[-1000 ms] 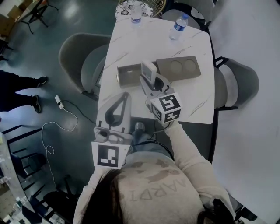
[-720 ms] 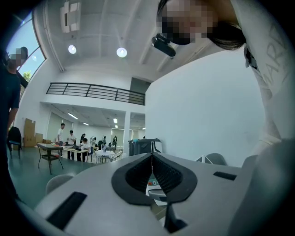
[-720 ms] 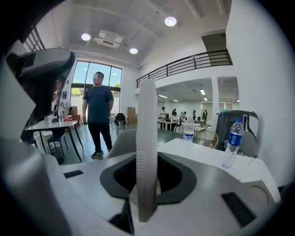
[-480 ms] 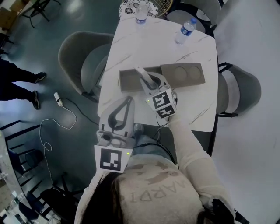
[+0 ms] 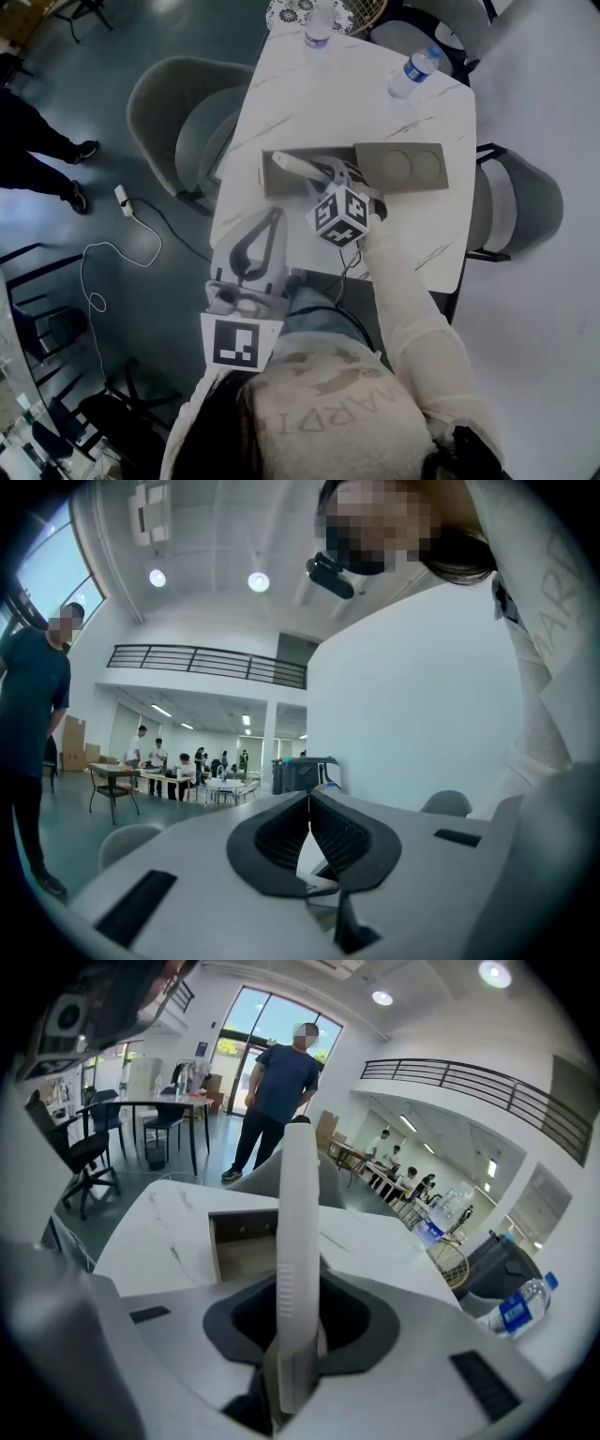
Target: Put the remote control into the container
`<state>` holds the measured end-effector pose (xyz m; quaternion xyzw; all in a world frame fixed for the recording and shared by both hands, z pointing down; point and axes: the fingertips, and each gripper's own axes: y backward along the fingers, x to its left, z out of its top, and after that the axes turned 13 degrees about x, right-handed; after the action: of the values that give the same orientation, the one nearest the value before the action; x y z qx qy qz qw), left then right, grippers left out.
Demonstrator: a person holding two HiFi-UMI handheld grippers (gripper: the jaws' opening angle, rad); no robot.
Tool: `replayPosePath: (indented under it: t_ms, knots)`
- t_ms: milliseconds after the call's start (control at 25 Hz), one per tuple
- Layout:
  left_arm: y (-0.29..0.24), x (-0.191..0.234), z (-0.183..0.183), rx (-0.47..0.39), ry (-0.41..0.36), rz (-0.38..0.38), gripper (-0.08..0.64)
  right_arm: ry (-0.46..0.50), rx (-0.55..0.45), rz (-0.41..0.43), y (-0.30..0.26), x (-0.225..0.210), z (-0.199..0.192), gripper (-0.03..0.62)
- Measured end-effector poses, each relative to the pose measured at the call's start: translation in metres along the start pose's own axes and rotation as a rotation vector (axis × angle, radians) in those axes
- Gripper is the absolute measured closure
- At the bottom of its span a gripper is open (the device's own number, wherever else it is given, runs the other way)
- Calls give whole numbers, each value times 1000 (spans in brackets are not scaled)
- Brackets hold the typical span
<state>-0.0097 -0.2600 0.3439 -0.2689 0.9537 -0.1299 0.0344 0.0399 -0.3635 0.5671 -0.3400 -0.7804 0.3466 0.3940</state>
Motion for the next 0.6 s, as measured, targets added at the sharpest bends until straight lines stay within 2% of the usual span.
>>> replayPosePath:
  t_ms: [320, 480, 600]
  knots:
    - [-6, 9, -4, 6, 7, 13, 546, 167, 182, 2, -30, 6, -22, 503]
    - [-6, 13, -5, 4, 16, 28, 546, 304, 301, -7, -40, 2, -28, 503]
    - [-6, 15, -7, 8, 19, 35, 546, 385, 352, -9, -47, 2, -32, 503]
